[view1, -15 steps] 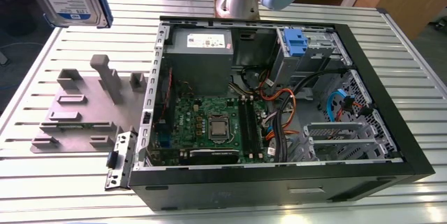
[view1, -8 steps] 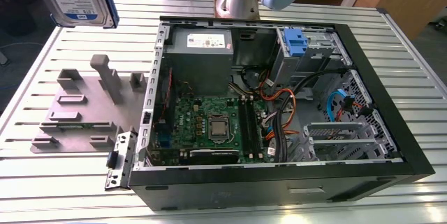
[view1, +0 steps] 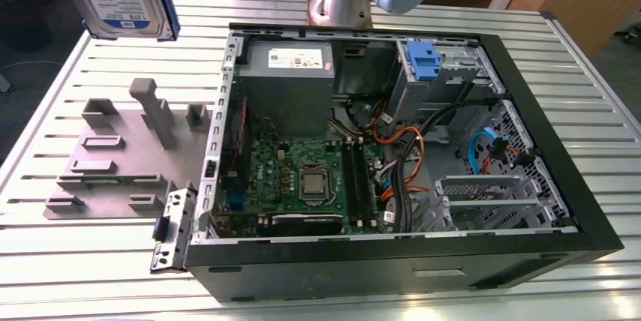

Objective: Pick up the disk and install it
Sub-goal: 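Pick up the disk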

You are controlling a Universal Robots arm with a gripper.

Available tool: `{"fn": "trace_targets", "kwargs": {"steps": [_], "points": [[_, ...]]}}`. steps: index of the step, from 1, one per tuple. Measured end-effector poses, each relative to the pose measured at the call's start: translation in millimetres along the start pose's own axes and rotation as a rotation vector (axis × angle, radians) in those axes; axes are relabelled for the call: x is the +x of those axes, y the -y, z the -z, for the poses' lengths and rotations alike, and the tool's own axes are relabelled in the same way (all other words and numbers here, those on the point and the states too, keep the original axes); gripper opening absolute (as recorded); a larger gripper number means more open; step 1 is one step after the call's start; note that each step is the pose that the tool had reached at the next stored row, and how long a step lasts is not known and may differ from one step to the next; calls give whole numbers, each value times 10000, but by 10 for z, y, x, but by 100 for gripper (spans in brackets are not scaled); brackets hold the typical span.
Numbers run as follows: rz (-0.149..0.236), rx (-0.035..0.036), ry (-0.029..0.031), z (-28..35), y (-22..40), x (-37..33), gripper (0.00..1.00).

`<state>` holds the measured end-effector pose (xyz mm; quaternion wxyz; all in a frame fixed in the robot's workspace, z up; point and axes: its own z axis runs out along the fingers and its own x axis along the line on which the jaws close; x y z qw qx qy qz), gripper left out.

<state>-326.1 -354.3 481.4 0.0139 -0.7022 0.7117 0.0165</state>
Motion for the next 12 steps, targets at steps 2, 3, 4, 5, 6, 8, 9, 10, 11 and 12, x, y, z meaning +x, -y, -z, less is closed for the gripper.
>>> {"fn": "trace_targets", "kwargs": {"steps": [2, 3, 4, 5, 6, 8, 9, 10, 11, 12], "points": [[0, 1, 1, 0, 18, 0, 35], [0, 0, 0, 0, 25, 0, 35], [1, 1, 0, 0, 30, 0, 35], [0, 1, 0, 0, 32, -1, 35], [-1, 1, 0, 0, 32, -1, 35], [0, 1, 1, 0, 33, 0, 35], [1, 1, 1, 0, 33, 0, 35], [0, 0, 0, 0, 33, -1, 35], [1, 1, 1, 2, 33, -1, 35], [1, 1, 1, 6, 33, -1, 35]]}}
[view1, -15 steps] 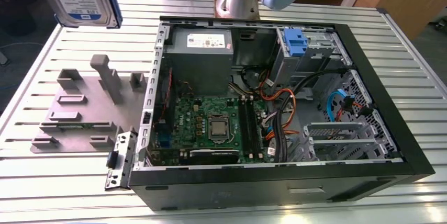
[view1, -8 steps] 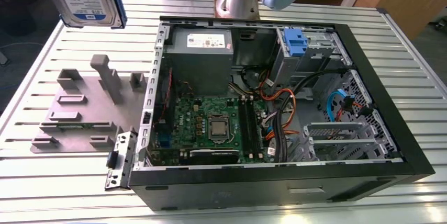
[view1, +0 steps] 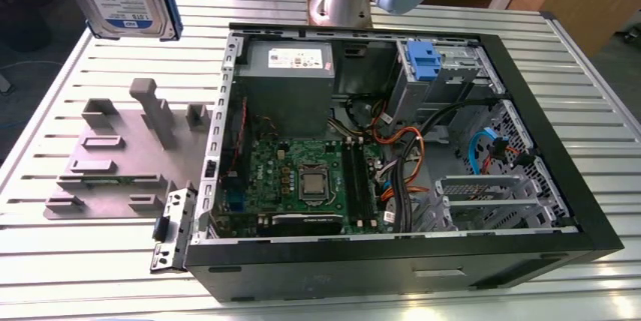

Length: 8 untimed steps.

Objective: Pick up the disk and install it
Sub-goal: 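Pick up the disk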

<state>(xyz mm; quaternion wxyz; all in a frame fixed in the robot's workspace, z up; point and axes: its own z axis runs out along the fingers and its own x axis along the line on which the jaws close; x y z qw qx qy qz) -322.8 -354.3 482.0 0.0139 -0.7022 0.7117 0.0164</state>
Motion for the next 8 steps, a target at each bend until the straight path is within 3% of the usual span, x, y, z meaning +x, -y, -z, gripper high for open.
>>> {"fn": "trace_targets", "kwargs": {"steps": [8], "points": [[0, -1, -1, 30, 0, -1, 35]]}}
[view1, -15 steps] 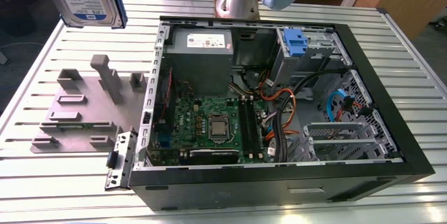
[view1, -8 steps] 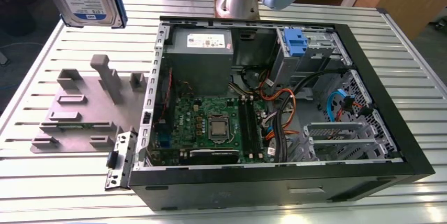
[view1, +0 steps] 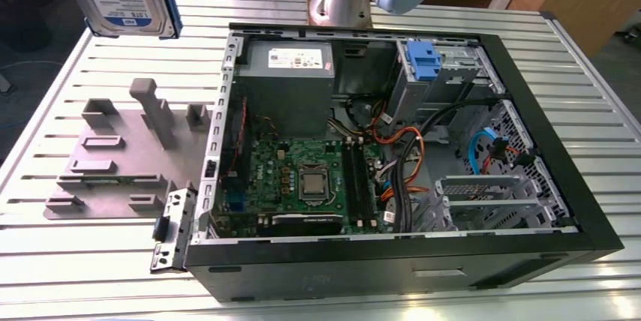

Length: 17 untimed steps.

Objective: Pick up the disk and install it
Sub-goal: 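Pick up the disk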

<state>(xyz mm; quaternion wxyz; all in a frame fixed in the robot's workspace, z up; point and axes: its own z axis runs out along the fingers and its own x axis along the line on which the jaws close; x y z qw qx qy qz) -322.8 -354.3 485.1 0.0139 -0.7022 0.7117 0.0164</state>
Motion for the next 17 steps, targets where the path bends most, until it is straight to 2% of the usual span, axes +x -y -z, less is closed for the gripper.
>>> {"fn": "trace_targets", "kwargs": {"steps": [12, 14, 17], "points": [[-1, 0, 0, 0, 50, -1, 35], [0, 0, 0, 0, 83, -2, 35], [1, 1, 0, 0, 89, -2, 35]]}}
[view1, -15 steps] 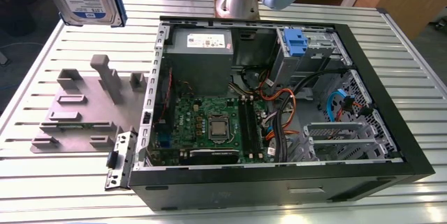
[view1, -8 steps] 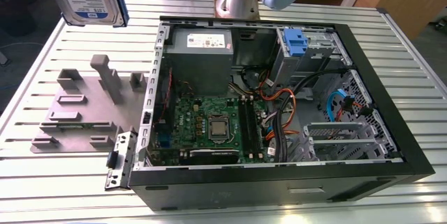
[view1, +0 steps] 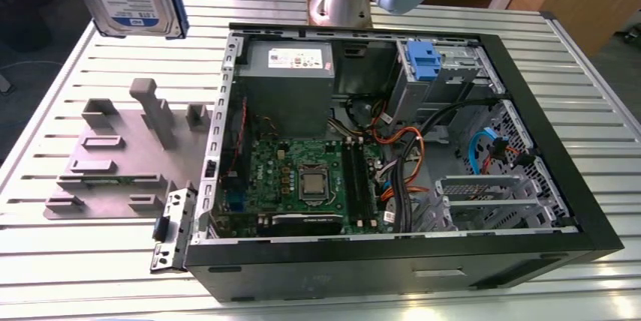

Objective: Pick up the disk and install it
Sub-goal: 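Pick up the disk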

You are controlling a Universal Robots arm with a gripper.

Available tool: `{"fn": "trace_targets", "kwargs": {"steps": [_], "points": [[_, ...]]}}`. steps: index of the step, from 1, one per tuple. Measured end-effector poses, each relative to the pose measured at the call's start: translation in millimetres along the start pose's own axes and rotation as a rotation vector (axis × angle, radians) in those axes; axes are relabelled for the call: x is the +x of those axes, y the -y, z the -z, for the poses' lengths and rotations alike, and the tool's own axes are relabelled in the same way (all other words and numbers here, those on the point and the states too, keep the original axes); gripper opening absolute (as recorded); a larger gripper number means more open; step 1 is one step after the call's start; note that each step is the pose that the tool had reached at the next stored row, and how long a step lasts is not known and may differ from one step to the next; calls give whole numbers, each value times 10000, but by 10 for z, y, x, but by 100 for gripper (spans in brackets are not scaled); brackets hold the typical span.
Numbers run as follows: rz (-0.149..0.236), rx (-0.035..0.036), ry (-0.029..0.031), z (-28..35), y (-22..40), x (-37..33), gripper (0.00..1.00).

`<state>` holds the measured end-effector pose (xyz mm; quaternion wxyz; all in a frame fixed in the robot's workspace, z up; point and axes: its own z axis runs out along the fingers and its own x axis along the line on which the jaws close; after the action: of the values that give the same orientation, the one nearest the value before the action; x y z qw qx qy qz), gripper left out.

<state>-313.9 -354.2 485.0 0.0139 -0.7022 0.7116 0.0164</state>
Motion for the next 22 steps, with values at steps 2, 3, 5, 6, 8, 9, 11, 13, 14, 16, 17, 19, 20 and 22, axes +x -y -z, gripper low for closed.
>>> {"fn": "trace_targets", "kwargs": {"steps": [2, 3, 5, 6, 8, 9, 11, 13, 14, 16, 17, 19, 20, 22], "points": [[-1, -1, 0, 0, 8, 0, 35], [0, -1, 0, 0, 12, 0, 35], [-1, -1, 0, 0, 23, -1, 35], [-1, 0, 0, 0, 28, -1, 35], [-1, 0, 0, 0, 42, -1, 35], [-1, 0, 0, 0, 45, -1, 35], [-2, 0, 0, 0, 44, -1, 35], [-1, -1, 0, 0, 46, -1, 35], [-1, -1, 0, 0, 46, -1, 35], [-1, -1, 0, 0, 46, -1, 35], [-1, 0, 0, 0, 47, -1, 35], [0, 0, 0, 0, 56, -1, 35], [0, -1, 0, 0, 66, -1, 35], [-1, -1, 0, 0, 93, -3, 35]]}}
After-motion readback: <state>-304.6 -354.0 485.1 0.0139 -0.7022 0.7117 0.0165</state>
